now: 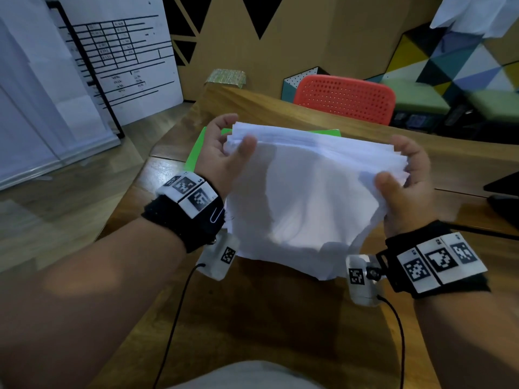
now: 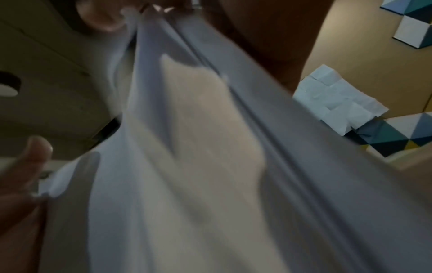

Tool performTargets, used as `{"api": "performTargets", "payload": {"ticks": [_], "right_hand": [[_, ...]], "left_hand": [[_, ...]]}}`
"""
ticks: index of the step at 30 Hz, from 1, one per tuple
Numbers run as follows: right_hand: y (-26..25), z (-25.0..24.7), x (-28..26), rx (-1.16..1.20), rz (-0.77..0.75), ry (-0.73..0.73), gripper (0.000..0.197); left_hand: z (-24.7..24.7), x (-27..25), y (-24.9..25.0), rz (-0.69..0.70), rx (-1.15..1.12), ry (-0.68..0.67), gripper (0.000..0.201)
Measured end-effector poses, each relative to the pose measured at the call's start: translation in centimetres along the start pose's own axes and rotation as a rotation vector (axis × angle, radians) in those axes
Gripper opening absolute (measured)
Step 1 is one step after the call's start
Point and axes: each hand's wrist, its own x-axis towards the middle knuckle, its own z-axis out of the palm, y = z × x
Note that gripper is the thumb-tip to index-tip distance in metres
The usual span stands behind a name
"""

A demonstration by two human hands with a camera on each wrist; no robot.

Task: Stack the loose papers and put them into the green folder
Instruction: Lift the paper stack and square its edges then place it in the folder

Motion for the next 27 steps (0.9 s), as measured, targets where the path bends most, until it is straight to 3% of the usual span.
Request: {"api": "performTargets", "payload": {"ticks": [2, 4, 6, 8, 11, 12, 15, 16, 20, 21, 24, 27], "right_hand": [[0.7, 0.1, -0.5, -0.042, 0.008, 0.038, 0.068], [1.0, 0.3, -0.6, -0.020, 0.026, 0.088, 0.068], [1.0, 0.2, -0.6, 0.068, 0.049, 0.078, 0.080], [1.0, -0.3, -0.7, 0.091, 0.092, 0.022, 0.095], [1.0, -0.8, -1.2, -0.009, 0.169, -0.029, 0.118], [0.9, -0.7, -1.4, -0.053, 0.204, -0.039, 0.113], [1.2, 0.1, -1.7, -0.192, 0.231, 0.088, 0.047], [1.4, 0.4, -1.7, -0.217, 0.232, 0.141, 0.034], [0.6, 1.5, -1.7, -0.193, 0.144, 0.223, 0.032], [0.5, 1.5, -1.8, -0.173, 0.117, 0.228, 0.034], [0.5, 1.7, -1.9, -0.169, 0.096, 0.210, 0.036], [0.4, 1.9, -2.1, -0.219, 0.077, 0.234, 0.042]], "left_hand": [[-0.2, -0.6, -0.8, -0.095, 0.035, -0.051, 0.094], [0.0, -1.1, -1.3, -0.163, 0.134, -0.015, 0.059], [0.1, -1.1, -1.6, -0.225, 0.140, 0.055, 0.019], [0.1, -1.1, -1.6, -0.256, 0.090, 0.073, 0.016], [-0.2, -1.1, -1.6, -0.251, 0.079, 0.075, 0.028], [-0.2, -1.1, -1.4, -0.251, 0.080, 0.073, 0.032], [0.0, -1.2, -1.4, -0.266, 0.151, 0.057, 0.027], [0.3, -1.3, -1.2, -0.263, 0.197, 0.055, 0.023], [1.0, -2.0, 0.0, -0.196, 0.186, 0.082, 0.009], [1.0, -2.2, 0.3, -0.167, 0.160, 0.075, 0.011], [0.7, -2.3, 0.1, -0.097, 0.181, 0.031, 0.044], [0.6, -2.6, 0.0, -0.037, 0.228, 0.024, 0.045]]}}
